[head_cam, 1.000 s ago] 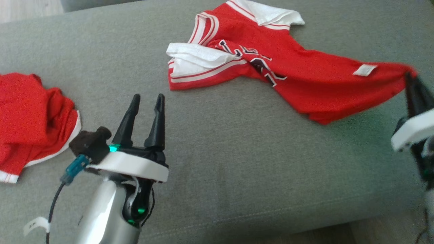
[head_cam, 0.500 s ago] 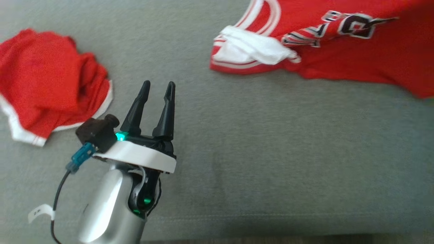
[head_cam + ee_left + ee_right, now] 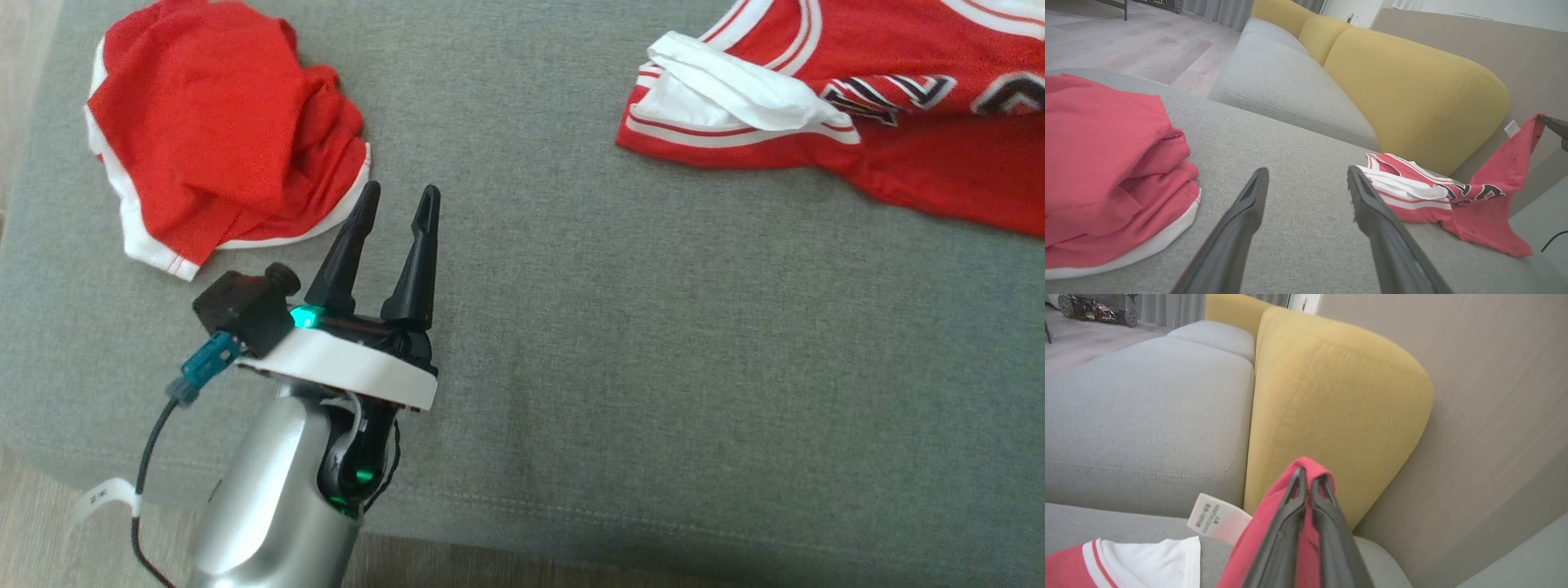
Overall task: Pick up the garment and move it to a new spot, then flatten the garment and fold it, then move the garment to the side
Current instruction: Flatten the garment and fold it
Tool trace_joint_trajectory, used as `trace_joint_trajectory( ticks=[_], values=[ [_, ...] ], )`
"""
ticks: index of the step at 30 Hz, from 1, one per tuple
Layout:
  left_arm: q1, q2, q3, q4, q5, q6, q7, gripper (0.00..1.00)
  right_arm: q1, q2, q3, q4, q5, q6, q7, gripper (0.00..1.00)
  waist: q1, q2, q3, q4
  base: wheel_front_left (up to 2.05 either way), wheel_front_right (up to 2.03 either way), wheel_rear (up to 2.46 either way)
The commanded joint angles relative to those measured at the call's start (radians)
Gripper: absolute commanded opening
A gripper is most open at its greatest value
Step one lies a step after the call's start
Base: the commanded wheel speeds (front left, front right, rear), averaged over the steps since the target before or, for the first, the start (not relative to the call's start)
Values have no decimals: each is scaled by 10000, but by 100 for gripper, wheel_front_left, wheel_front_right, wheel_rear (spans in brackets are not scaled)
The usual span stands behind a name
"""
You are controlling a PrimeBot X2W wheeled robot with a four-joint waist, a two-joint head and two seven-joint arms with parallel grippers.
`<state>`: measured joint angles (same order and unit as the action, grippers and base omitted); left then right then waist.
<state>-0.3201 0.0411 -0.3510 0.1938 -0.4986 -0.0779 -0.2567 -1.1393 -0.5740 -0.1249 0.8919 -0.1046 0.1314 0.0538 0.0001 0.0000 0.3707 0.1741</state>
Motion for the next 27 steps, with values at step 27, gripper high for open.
trace_joint_trajectory(
  ticks=[27],
  values=[
    [1040, 91, 852, -436, 165, 400, -51, 100, 4897, 3194, 417, -2123, 2390, -7, -2928, 100, -1, 0, -2550, -2131, 0, 0, 0]
  ],
)
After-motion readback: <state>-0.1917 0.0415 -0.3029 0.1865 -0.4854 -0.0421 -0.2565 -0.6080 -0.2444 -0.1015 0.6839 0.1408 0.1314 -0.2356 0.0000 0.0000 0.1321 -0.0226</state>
